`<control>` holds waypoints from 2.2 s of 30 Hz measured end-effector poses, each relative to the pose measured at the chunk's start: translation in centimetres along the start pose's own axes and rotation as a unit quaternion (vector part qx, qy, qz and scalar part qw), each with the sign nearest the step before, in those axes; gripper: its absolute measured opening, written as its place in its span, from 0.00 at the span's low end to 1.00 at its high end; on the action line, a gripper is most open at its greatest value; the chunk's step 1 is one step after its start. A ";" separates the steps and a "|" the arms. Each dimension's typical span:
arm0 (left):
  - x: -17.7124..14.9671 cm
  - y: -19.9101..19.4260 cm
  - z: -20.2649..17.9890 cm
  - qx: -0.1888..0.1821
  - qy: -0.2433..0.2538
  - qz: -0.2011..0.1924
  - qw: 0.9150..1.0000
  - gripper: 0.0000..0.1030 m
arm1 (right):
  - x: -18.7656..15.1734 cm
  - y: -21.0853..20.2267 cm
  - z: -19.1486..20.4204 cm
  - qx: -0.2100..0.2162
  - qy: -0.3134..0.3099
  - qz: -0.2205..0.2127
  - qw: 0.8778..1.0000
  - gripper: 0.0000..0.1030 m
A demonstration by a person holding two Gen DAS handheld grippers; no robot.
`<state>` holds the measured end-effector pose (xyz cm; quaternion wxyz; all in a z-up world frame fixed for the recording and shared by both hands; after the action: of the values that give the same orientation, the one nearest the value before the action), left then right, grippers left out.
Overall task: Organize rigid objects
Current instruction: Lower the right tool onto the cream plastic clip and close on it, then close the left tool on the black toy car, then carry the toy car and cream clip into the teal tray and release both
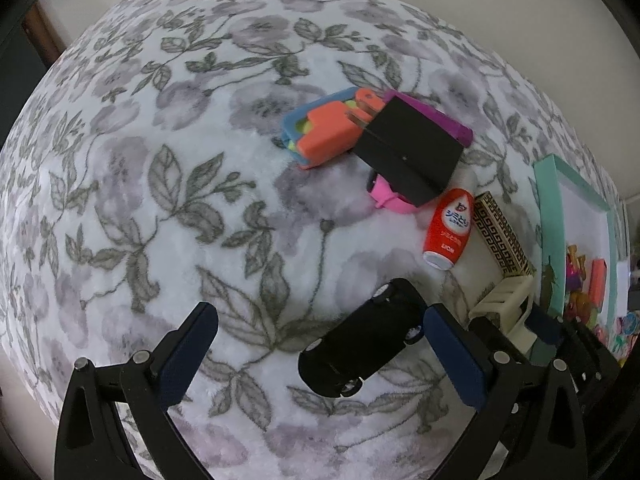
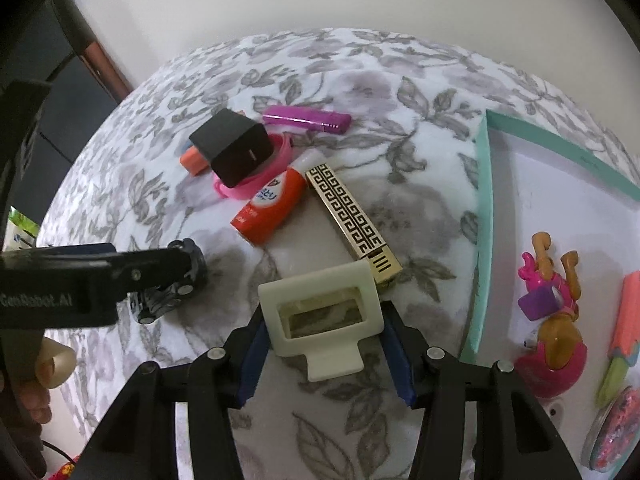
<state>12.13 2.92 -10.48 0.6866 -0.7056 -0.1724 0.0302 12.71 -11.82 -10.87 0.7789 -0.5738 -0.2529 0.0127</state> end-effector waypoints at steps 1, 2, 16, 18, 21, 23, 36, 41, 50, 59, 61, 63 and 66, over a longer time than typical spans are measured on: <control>-0.1 0.0 -0.3 0.002 0.005 0.000 1.000 0.98 | 0.0 0.0 0.0 -0.003 -0.002 0.001 1.000 0.54; -0.1 0.0 -0.5 0.003 0.009 0.001 1.000 0.96 | 0.0 0.0 0.0 -0.005 -0.004 0.002 1.000 0.54; -2.1 0.8 -5.3 0.004 0.065 0.020 0.998 0.53 | -0.1 0.1 0.1 -0.007 -0.015 0.003 1.000 0.54; -2.2 0.8 -5.6 0.006 0.070 0.020 0.997 0.52 | -0.1 0.1 0.1 -0.008 -0.016 0.003 1.000 0.54; -2.3 0.6 -5.9 0.000 0.078 0.021 0.997 0.42 | 0.0 0.1 0.1 -0.007 -0.018 0.003 1.000 0.54; -2.2 0.7 -6.0 -0.005 0.084 0.022 0.996 0.37 | -0.1 0.1 0.1 -0.007 -0.017 0.003 1.000 0.54; -1.6 -1.7 -4.9 -0.025 0.062 -0.007 0.998 0.27 | 0.0 0.0 0.0 -0.003 -0.014 -0.004 1.000 0.54; -0.7 -4.7 -4.2 -0.037 0.055 -0.042 0.997 0.27 | 0.5 -1.2 0.1 -0.002 -0.018 -0.018 1.000 0.53; 0.6 -11.4 -3.9 -0.077 0.056 -0.134 0.986 0.27 | 2.7 -8.1 -0.6 -0.009 -0.011 -0.106 0.994 0.53; 0.1 -12.8 -7.2 -0.091 0.097 -0.162 0.978 0.27 | 2.9 -14.2 -6.2 -0.059 0.052 -0.161 0.984 0.53; -0.3 -12.7 -8.2 -0.091 0.108 -0.160 0.977 0.27 | 2.6 -14.7 -8.2 -0.087 0.070 -0.157 0.981 0.53; -0.6 -12.5 -9.4 -0.089 0.121 -0.156 0.976 0.27 | 2.2 -15.1 -10.0 -0.108 0.087 -0.154 0.978 0.53; -1.3 -12.0 -11.2 -0.091 0.142 -0.148 0.975 0.27 | 1.5 -15.7 -12.4 -0.112 0.117 -0.151 0.975 0.53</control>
<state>11.63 -8.24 1.68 0.6341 -0.7286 -0.1778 -0.1880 14.83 -27.72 1.17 0.7268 -0.6100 -0.2434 -0.2010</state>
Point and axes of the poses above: each gripper's, at about its wrist camera, not at the fingertips, and y roughly the way its jaws point, z to its left, x to its top, the point moved 4 cm from there along y, roughly the way its jaws point, and after that the axes turned 3 degrees about x, right-handed, at the moved point
